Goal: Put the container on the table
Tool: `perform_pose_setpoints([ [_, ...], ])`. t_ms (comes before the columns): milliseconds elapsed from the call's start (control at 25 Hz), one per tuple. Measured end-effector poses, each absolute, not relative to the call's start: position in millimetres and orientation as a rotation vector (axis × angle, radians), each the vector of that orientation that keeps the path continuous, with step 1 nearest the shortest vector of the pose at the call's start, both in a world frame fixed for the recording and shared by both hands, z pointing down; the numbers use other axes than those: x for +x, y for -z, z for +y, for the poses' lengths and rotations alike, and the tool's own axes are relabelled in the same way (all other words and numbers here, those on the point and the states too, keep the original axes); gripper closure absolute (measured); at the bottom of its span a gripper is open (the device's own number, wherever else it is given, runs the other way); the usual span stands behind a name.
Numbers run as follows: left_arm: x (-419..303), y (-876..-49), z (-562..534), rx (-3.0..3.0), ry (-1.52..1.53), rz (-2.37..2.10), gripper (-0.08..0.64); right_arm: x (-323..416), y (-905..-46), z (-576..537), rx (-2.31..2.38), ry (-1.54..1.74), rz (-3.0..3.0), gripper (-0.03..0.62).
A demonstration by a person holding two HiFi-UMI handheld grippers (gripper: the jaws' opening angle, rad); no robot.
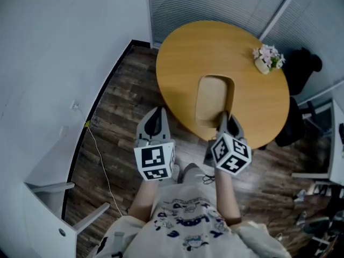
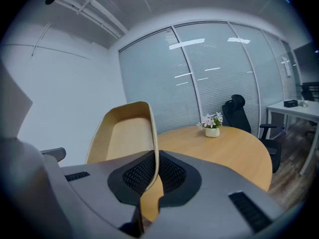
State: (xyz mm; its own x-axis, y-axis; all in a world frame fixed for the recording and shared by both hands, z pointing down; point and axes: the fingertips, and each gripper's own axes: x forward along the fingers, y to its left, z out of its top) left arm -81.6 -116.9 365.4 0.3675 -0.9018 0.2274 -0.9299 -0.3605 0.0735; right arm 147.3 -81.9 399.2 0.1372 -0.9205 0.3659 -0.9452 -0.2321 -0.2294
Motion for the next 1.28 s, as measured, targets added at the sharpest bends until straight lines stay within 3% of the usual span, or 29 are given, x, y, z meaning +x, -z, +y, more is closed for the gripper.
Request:
perform_pose_setpoints([
  [1280,-39,-419,-256,2.3,-0.35,-1.659,0.557,195,-456,-235,2.185,-0.793,-1.84,0.578],
])
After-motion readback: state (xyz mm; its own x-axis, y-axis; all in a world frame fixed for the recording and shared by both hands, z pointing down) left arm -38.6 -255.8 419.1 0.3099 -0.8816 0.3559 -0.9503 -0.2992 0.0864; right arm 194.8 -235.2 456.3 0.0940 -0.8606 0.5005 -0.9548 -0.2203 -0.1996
